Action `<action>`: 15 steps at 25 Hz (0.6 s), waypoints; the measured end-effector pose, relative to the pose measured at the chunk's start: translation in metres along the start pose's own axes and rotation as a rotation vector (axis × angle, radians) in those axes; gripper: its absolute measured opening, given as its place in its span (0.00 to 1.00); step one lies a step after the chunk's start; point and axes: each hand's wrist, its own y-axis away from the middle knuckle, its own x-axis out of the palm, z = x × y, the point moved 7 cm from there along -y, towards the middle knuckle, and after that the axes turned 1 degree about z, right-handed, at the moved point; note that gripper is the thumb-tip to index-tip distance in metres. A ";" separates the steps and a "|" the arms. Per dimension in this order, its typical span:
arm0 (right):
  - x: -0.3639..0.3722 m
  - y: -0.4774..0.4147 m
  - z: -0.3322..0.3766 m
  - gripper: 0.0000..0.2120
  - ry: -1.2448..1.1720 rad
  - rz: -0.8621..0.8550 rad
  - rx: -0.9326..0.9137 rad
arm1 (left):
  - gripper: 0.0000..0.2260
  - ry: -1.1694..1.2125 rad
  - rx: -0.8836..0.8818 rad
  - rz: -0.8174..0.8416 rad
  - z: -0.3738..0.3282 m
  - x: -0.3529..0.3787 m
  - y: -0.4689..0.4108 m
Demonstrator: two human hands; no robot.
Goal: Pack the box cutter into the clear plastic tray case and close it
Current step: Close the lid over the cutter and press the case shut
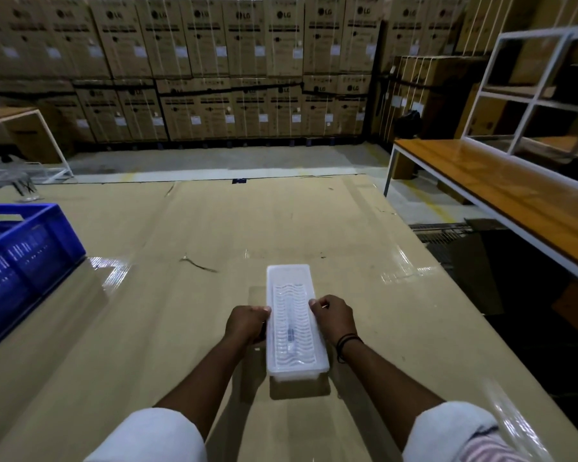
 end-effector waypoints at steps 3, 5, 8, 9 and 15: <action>0.006 0.011 0.021 0.19 0.483 -0.107 -0.368 | 0.16 -0.458 0.251 -0.100 -0.024 0.001 0.014; 0.019 0.018 0.029 0.24 0.600 -0.070 -0.518 | 0.22 -0.814 0.504 -0.149 -0.038 0.012 0.027; 0.034 0.018 0.029 0.29 0.694 0.083 -0.511 | 0.26 -1.234 0.661 -0.066 -0.031 0.037 0.032; 0.036 0.017 0.028 0.29 0.722 0.123 -0.490 | 0.27 -1.296 0.634 -0.051 -0.025 0.039 0.031; 0.035 0.019 0.028 0.27 0.743 0.151 -0.477 | 0.33 -1.410 0.633 -0.030 -0.019 0.040 0.028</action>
